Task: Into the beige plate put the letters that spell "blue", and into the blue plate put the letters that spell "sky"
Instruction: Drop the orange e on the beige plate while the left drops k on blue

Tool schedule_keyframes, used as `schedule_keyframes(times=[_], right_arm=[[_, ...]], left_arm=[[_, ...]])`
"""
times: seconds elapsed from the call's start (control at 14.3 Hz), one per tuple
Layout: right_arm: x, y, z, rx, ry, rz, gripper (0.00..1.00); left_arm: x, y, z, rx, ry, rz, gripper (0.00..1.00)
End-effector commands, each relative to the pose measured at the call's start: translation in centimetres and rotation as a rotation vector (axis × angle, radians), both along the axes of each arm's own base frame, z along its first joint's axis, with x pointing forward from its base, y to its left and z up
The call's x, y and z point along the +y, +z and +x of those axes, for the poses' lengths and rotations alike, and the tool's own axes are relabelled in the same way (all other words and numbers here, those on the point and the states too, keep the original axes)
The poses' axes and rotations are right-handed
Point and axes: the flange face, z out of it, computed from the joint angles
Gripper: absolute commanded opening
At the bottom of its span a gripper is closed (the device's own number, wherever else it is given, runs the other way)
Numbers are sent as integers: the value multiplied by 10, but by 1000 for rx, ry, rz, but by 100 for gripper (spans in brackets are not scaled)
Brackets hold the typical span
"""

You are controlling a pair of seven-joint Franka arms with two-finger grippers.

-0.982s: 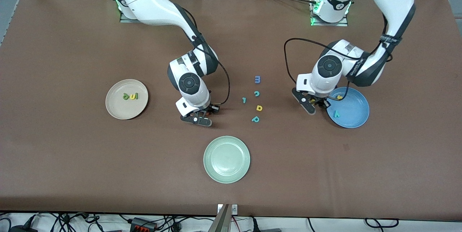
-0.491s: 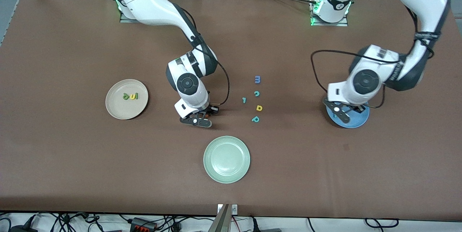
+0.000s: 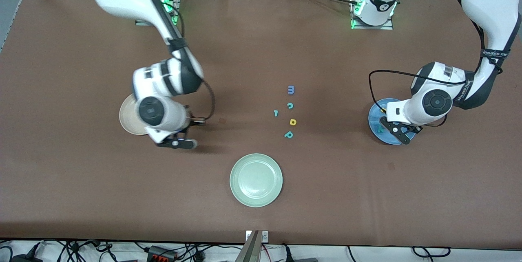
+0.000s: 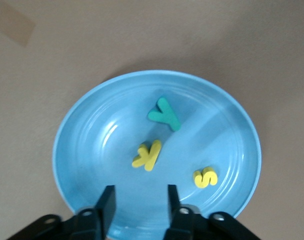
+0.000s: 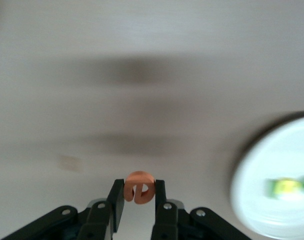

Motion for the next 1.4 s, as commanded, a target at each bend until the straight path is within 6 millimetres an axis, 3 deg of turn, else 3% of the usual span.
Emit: schedule_keyframes(times=[0.0, 0.14, 0.28, 0.49, 0.63, 0.84, 0.91, 0.98, 1.05, 1.19, 1.33], right_arm=[[-85, -1, -17, 69, 84, 65, 15], [-130, -10, -29, 101, 102, 93, 15], [-164, -24, -38, 126, 107, 82, 15], [-185, -51, -49, 88, 137, 63, 15], [-200, -57, -47, 63, 171, 50, 16], [-209, -73, -42, 28, 188, 24, 19], [-212, -76, -40, 14, 195, 24, 24], [-214, -79, -40, 13, 202, 24, 57], [-214, -76, -40, 16, 199, 27, 100], [-209, -47, -39, 24, 181, 36, 100], [-210, 4, -35, 22, 115, 39, 100]], left_arm=[[-17, 49, -2, -20, -45, 59, 100], [-42, 85, 1, -3, -56, 91, 100], [-54, 118, 7, 42, -5, 64, 100], [-55, 163, 12, 130, 152, -7, 100], [-67, 197, 13, 139, 158, -14, 100], [-66, 230, 18, 121, 241, 3, 100], [-71, 241, 18, 103, 255, -2, 100], [-72, 252, 18, 99, 280, -15, 100], [-78, 264, 14, 89, 317, -24, 100], [-86, 274, 9, 73, 363, -5, 100], [-66, 289, 7, 93, 486, -102, 100]])
